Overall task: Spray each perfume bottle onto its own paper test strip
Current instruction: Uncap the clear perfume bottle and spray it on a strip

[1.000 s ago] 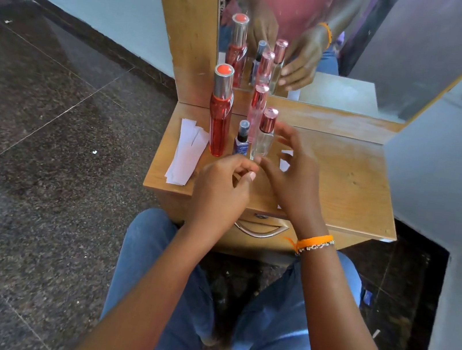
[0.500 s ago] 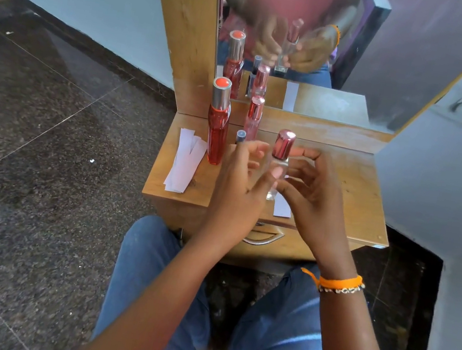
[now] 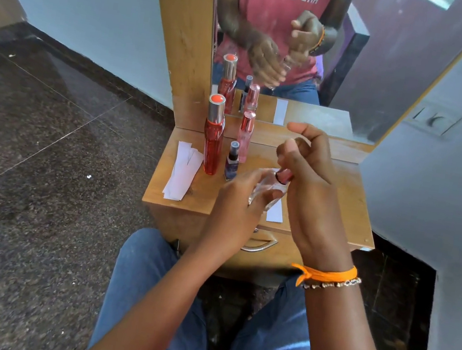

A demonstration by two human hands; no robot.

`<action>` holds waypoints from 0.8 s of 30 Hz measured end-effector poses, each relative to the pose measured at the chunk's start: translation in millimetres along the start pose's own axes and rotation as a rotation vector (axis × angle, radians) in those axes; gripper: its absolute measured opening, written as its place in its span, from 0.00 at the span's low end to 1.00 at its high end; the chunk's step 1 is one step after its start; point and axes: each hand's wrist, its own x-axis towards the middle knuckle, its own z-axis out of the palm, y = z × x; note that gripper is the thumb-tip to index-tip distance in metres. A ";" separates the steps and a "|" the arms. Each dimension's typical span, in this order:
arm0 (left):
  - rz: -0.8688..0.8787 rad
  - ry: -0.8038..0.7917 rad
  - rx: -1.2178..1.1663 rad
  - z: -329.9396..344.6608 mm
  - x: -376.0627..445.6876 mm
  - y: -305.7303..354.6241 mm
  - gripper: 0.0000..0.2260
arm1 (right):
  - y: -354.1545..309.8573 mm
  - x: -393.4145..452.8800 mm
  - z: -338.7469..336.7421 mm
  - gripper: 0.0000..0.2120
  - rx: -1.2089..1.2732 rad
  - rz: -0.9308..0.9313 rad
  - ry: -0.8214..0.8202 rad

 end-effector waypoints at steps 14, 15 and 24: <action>-0.166 -0.025 -0.026 -3.3 0.9 -6.9 0.08 | 53.6 -3.4 -82.0 0.21 -0.851 -0.154 0.387; -0.161 -0.020 -0.011 -2.6 1.4 -7.5 0.08 | 58.3 -4.3 -85.1 0.21 -0.863 -0.145 0.394; -0.100 -0.043 0.025 4.4 10.6 -8.8 0.10 | 53.1 -24.8 -67.0 0.22 -0.882 -0.323 0.284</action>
